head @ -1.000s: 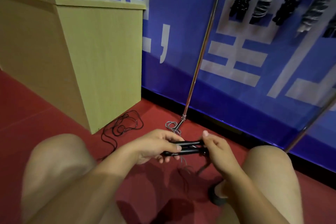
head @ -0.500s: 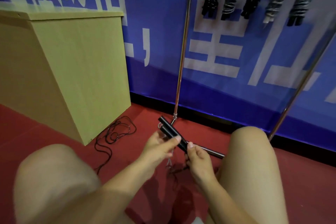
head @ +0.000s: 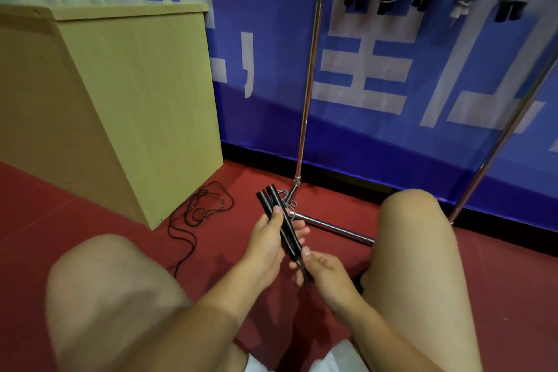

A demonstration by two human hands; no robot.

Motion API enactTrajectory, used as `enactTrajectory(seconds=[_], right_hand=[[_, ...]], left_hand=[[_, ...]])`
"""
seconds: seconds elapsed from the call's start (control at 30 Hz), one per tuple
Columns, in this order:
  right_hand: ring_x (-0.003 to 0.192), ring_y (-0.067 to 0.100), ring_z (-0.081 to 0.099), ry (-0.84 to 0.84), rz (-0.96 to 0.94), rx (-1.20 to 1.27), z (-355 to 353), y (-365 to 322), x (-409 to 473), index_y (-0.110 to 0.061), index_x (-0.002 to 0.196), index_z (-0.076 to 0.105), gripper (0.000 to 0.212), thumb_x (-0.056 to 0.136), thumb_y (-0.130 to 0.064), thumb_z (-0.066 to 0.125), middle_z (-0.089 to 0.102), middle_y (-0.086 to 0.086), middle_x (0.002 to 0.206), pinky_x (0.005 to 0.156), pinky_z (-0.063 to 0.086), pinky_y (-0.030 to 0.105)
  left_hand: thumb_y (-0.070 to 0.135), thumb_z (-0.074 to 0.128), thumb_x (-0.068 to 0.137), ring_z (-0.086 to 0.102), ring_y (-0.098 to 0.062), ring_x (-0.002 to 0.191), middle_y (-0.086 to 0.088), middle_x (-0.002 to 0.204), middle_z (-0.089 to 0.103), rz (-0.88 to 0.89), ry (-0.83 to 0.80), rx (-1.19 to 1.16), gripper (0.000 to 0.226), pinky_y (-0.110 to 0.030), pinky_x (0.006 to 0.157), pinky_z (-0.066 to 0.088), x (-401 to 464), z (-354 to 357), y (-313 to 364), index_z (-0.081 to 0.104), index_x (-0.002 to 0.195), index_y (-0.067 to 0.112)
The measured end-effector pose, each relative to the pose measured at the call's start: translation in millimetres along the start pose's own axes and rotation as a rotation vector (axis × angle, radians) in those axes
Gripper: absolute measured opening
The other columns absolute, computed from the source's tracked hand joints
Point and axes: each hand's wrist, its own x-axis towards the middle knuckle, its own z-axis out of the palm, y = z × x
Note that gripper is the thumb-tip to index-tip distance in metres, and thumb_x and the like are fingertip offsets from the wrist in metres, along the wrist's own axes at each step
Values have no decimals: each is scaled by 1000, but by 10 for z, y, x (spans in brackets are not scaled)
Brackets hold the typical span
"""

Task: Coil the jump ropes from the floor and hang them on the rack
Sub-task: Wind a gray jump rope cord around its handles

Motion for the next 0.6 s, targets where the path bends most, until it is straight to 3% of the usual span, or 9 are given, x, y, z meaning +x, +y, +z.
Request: enactTrajectory(seconds=[0.13, 0.23, 0.33, 0.43, 0.6], right_hand=[[60, 25, 53, -24, -16, 38, 12, 43, 16, -6, 76, 70, 44, 103, -30, 45, 52, 6, 52, 68, 46, 40], [54, 20, 43, -38, -32, 50, 8, 42, 5, -6, 77, 66, 42, 102, -33, 46, 43, 4, 53, 59, 41, 34], [52, 14, 36, -60, -30, 47, 12, 60, -16, -10, 77, 65, 41, 102, -36, 46, 39, 2, 54, 55, 36, 29], [48, 12, 35, -76, -35, 5, 20, 21, -33, -14, 76, 67, 42, 98, -43, 47, 44, 1, 51, 50, 30, 25], [46, 18, 50, -99, 42, -73, -13, -83, 14, -7, 76, 66, 53, 105, -39, 36, 56, 8, 54, 48, 39, 24]], left_hand=[[30, 46, 105, 70, -26, 70, -12, 82, 64, -1, -24, 13, 22, -43, 71, 58, -18, -10, -33, 53, 114, 11], [20, 50, 103, 71, -26, 79, -11, 90, 66, 24, -96, 117, 15, -37, 68, 58, -53, -38, -85, 53, 118, 20], [16, 50, 104, 72, -25, 82, -11, 93, 70, 34, -126, 149, 18, -42, 78, 54, -39, -57, -139, 52, 119, 25], [14, 47, 105, 71, -25, 75, -12, 88, 67, 34, -95, 72, 14, -43, 78, 58, -2, -49, -113, 52, 117, 20], [13, 47, 104, 62, -20, 62, -8, 76, 58, 41, -9, -23, 10, -39, 62, 59, 95, -109, 37, 53, 110, 17]])
